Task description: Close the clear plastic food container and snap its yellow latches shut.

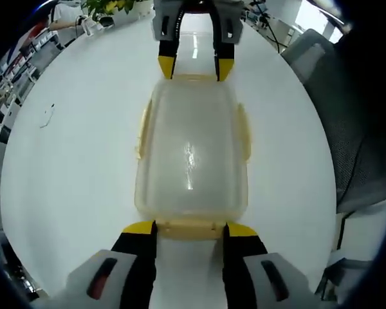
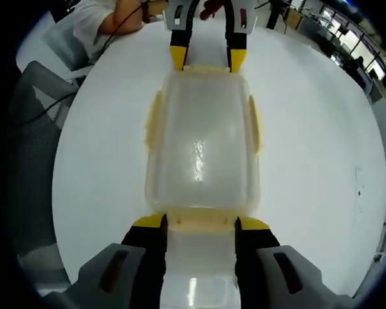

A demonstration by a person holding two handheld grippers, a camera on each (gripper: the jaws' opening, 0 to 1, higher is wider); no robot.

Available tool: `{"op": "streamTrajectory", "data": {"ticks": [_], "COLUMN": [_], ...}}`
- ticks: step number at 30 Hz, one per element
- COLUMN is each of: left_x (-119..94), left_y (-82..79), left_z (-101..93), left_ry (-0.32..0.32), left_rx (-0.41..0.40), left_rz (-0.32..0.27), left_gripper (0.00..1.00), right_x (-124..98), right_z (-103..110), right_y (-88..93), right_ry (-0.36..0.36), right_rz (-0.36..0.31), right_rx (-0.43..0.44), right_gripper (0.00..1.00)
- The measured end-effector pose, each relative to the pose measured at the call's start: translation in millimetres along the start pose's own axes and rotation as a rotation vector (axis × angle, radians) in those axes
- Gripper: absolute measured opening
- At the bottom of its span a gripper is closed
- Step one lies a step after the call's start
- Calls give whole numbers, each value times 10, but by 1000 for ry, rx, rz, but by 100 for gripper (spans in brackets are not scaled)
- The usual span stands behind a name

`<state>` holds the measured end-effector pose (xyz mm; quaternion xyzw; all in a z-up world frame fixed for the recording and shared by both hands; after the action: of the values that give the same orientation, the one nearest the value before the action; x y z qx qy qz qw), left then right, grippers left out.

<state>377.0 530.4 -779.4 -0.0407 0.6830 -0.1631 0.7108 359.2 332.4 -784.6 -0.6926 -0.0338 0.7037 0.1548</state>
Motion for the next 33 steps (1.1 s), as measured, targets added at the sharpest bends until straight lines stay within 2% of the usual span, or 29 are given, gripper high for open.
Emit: {"op": "streamTrajectory", "data": {"ticks": [4, 8, 12, 18, 22, 28, 31, 33], "left_x": [-6, -12, -10, 1, -1, 0, -8, -15], "left_y": [19, 72, 73, 35, 43, 32, 55, 22], "left_z": [-1, -16, -37, -56, -61, -81, -93, -141], "left_ry": [-3, -14, -26, -25, -30, -33, -39, -9], "left_rx": [-3, -9, -23, -29, -67, -69, -111, -112], "left_rz": [-9, -80, -101, -65, -61, -41, -51, -41], "left_gripper": [35, 34, 34, 34, 33, 33, 33, 33], "right_x": [-7, -1, -6, -9, -21, -16, -27, -52], "right_z": [-3, -12, -9, -10, -10, -31, -58, 3], "right_y": [19, 27, 22, 5, 53, 41, 71, 78], "right_ry": [1, -2, -3, -5, -9, -19, -15, -37], "right_rz": [-15, -30, -34, -12, -58, -73, -123, -126], "right_rx": [11, 2, -3, -17, -7, -21, 7, -15], "right_gripper": [38, 37, 37, 37, 37, 36, 36, 36]}}
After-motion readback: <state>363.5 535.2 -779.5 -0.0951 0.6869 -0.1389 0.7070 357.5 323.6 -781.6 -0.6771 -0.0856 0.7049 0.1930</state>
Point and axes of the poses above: the point that each gripper's makers call its tool centre point, and the gripper's own axes: x roughly forward along the fingers, z roughly to its left, y roughly out of its underside, the point moved 7 cm from there along -x, roughly backward along the fingers, and after that the axes turned 9 degrees about x, right-handed, at the moved point
